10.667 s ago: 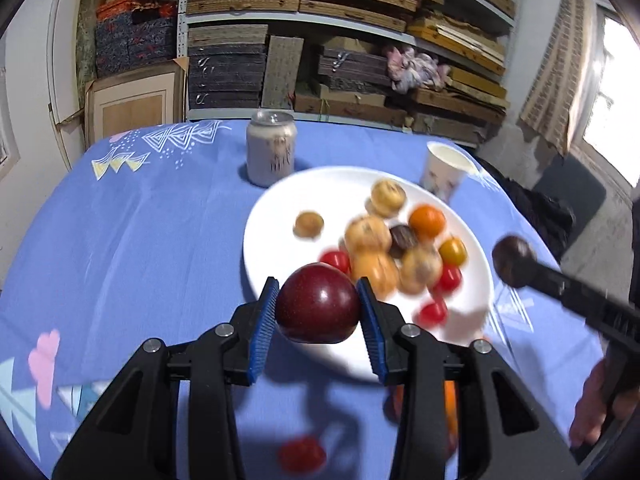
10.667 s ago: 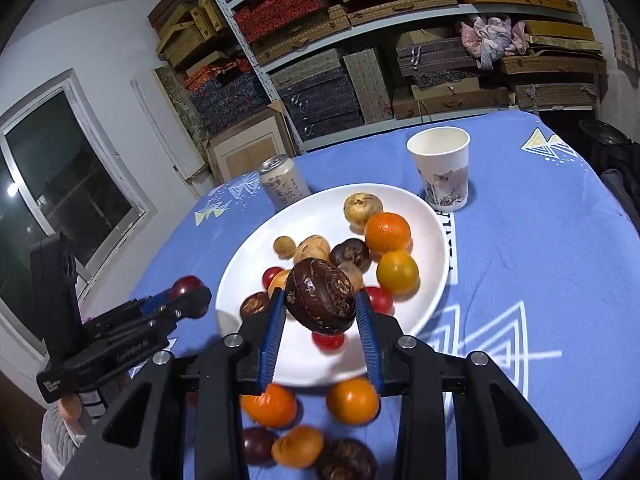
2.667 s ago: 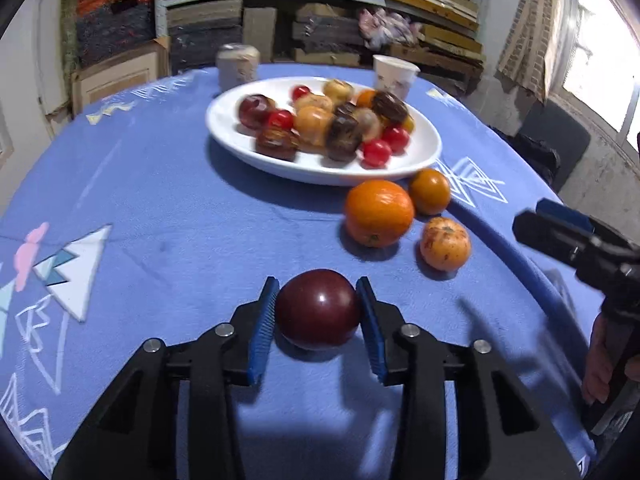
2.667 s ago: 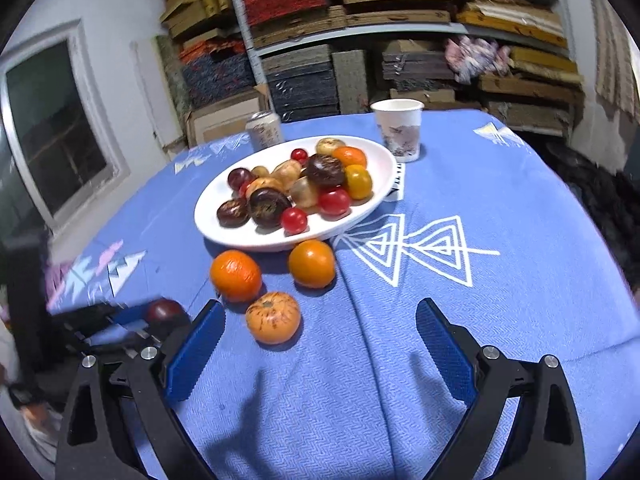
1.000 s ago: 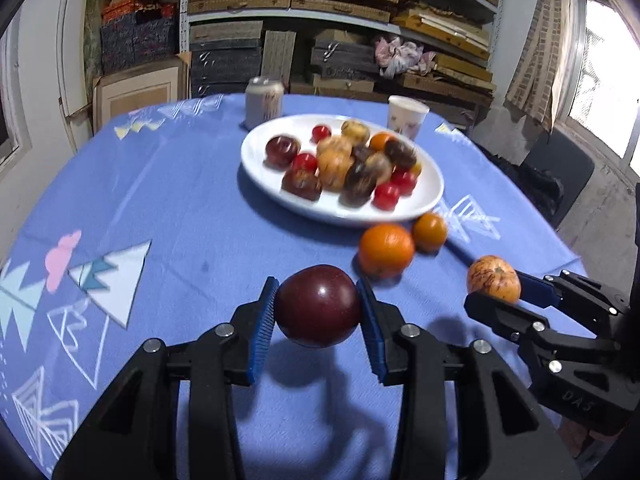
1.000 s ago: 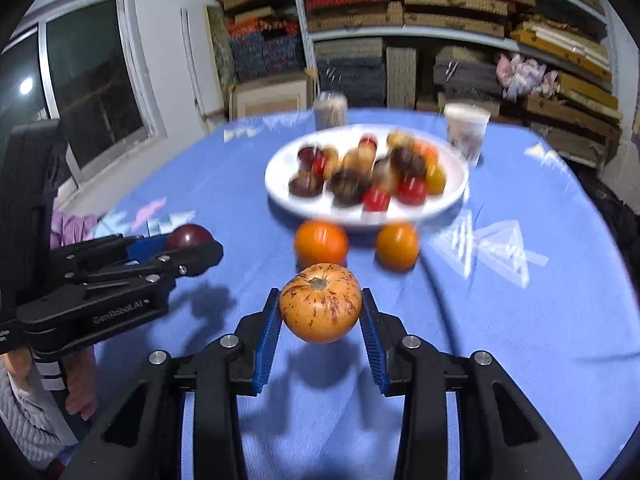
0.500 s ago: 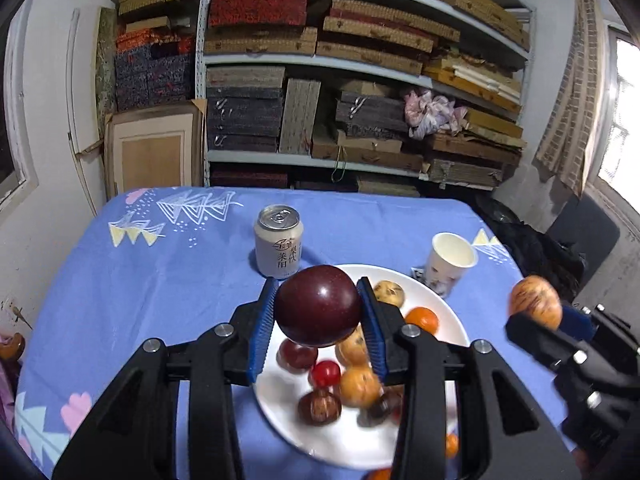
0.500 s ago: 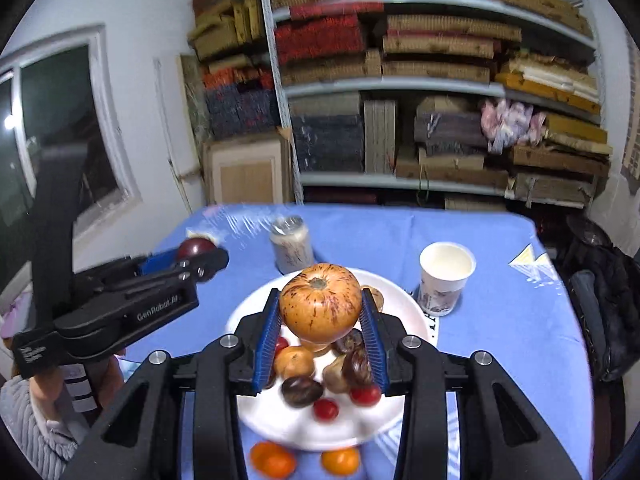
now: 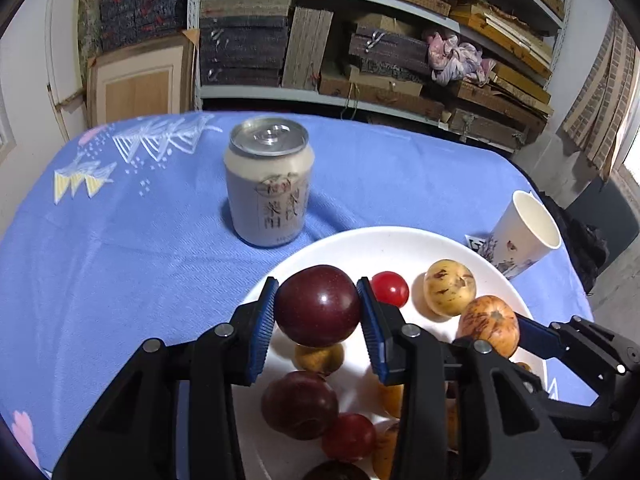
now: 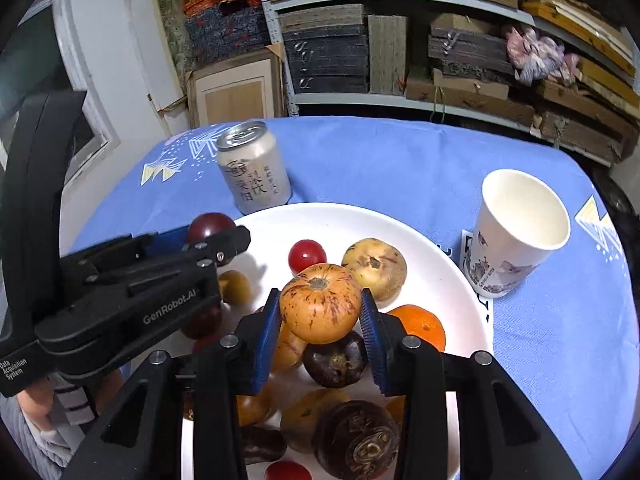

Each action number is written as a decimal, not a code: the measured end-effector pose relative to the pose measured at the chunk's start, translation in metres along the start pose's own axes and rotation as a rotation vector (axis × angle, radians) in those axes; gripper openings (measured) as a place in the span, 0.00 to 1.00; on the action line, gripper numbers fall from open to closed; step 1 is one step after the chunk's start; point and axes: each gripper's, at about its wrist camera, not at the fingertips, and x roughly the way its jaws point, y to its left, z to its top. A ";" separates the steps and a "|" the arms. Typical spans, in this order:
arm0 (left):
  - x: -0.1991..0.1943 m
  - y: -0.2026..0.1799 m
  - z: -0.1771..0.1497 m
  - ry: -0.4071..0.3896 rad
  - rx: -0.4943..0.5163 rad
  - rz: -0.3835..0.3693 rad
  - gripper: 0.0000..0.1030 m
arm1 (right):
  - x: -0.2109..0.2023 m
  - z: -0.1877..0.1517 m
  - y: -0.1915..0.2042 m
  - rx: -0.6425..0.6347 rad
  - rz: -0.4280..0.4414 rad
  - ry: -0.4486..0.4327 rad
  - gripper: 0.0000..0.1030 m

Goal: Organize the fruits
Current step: 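Place the plum and striped fruit on the plate and open both tools, then withdraw both tools from the plate toward the two oranges, then grasp the large orange with the left tool while the right tool grasps the small orange, then place both oranges on the plate and open both tools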

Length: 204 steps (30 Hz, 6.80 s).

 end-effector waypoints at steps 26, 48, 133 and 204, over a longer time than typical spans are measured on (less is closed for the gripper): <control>-0.113 0.012 -0.034 -0.172 -0.007 0.047 0.70 | -0.100 -0.028 0.026 -0.060 0.012 -0.203 0.69; -0.157 -0.079 -0.221 -0.196 0.204 0.194 0.90 | -0.176 -0.197 -0.071 0.422 -0.078 -0.314 0.97; -0.163 -0.033 -0.243 -0.050 0.200 -0.045 0.55 | -0.078 -0.174 0.025 -0.057 -0.132 -0.040 0.56; -0.194 -0.049 -0.024 -0.310 0.114 0.005 0.42 | -0.201 -0.032 0.002 0.022 -0.056 -0.401 0.34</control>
